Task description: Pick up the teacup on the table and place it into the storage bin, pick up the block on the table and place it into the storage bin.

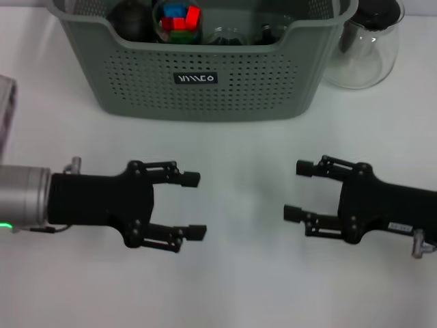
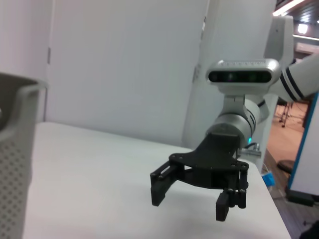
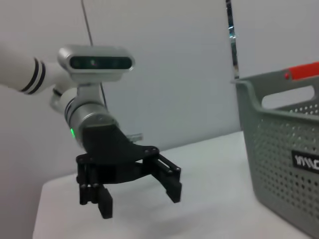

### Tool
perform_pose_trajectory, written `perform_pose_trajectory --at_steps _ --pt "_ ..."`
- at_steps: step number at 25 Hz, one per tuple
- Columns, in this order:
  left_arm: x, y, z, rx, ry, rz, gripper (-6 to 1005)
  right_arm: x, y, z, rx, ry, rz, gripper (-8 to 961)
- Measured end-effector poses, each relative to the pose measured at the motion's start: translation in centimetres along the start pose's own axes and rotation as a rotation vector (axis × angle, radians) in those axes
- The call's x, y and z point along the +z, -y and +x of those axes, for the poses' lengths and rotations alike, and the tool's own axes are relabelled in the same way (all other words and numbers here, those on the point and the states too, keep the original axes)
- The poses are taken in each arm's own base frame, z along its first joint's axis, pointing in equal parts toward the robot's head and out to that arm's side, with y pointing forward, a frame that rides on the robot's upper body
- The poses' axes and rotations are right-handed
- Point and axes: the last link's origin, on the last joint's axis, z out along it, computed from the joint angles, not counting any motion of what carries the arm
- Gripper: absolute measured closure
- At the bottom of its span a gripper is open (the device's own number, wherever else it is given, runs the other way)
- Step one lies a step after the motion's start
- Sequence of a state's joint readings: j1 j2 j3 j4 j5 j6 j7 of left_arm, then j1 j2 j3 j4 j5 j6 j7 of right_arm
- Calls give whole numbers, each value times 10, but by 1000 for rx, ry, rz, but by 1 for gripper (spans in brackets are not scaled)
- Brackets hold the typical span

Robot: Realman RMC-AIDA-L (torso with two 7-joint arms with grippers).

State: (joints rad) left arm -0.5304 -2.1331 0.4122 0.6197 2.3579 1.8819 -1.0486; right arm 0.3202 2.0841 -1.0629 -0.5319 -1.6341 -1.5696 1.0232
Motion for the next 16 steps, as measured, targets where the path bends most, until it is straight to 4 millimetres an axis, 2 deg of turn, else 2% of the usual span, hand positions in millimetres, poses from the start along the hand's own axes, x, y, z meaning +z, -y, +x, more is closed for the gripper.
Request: perform_pose_trajectory --at_steps 16 --pt "13 -8 0 59 -46 -23 165 3 -3 0 -19 23 -12 116"
